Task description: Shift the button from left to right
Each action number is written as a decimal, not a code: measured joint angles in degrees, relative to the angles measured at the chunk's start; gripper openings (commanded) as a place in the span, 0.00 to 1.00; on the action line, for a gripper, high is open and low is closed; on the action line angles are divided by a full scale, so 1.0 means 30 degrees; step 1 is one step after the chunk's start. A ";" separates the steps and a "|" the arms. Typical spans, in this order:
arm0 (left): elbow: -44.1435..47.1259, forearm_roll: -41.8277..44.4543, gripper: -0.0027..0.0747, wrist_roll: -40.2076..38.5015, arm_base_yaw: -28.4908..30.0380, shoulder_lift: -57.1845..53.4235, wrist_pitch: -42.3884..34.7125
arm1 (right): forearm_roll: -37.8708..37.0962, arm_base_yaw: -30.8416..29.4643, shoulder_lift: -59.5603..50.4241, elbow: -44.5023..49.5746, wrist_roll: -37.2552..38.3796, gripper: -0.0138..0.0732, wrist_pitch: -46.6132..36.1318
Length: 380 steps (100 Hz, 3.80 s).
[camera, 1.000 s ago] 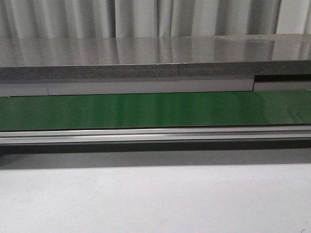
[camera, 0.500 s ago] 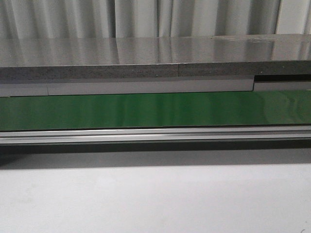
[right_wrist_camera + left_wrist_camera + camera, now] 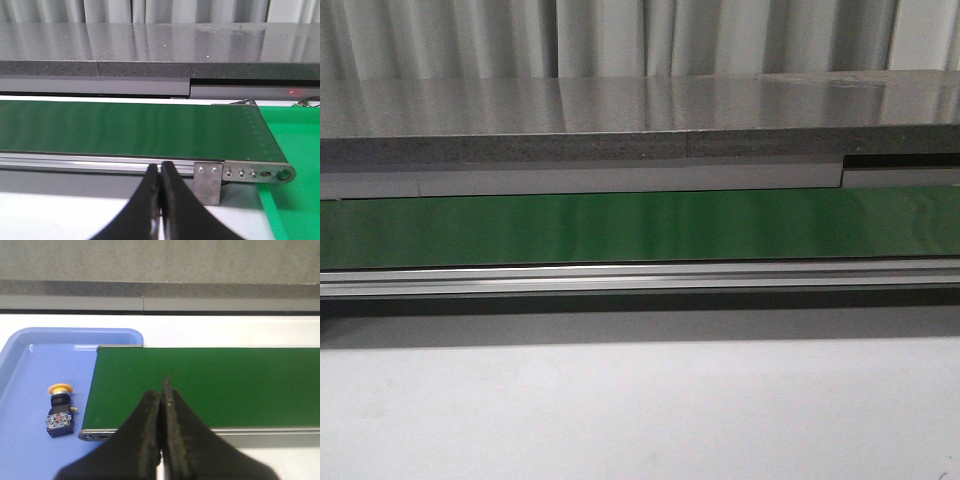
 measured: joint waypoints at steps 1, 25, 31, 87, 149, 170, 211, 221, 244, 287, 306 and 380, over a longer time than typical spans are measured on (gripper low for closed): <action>-0.0173 -0.0047 0.01 0.0000 0.0000 0.0219 0.0071 | 0.0000 0.0000 0.0000 0.0000 0.0000 0.08 0.0000; -0.1395 -0.0641 0.01 0.0000 0.0000 0.2750 0.1126 | 0.0000 0.0000 0.0000 0.0000 0.0000 0.08 0.0000; -0.1395 -0.0656 0.01 0.0000 0.0000 0.3067 0.1210 | 0.0000 0.0000 0.0000 0.0000 0.0000 0.08 0.0000; -0.1395 -0.0531 0.37 0.0000 0.0000 0.4308 0.1600 | 0.0000 0.0000 0.0000 0.0000 0.0000 0.08 0.0000; -0.1906 -0.0123 0.73 0.0000 0.1893 0.5101 0.1840 | 0.0000 0.0000 0.0000 0.0000 0.0000 0.08 0.0000; -0.3322 -0.0040 0.73 0.0000 0.4918 0.7411 0.1872 | 0.0000 0.0000 0.0000 0.0000 0.0000 0.08 0.0000; -0.6703 0.0112 0.73 0.0000 0.6610 1.4440 0.1757 | 0.0000 0.0000 0.0000 0.0000 0.0000 0.08 0.0000; -0.7565 0.0150 0.73 0.0000 0.6624 1.6021 0.1722 | 0.0000 0.0000 0.0000 0.0000 0.0000 0.08 0.0000; -0.9512 0.0180 0.73 0.0000 0.6624 1.9017 0.1797 | 0.0000 0.0000 0.0000 0.0000 0.0000 0.08 0.0000; -1.1054 0.0511 0.73 0.0000 0.6624 2.2092 0.2179 | 0.0000 0.0000 0.0000 0.0000 0.0000 0.08 0.0000; -1.1060 0.0707 0.73 0.0000 0.6624 2.2668 0.2179 | 0.0000 0.0000 0.0000 0.0000 0.0000 0.08 0.0000; -1.1060 0.0833 0.73 0.0000 0.6863 2.3378 0.1760 | 0.0000 0.0000 0.0000 0.0000 0.0000 0.08 0.0000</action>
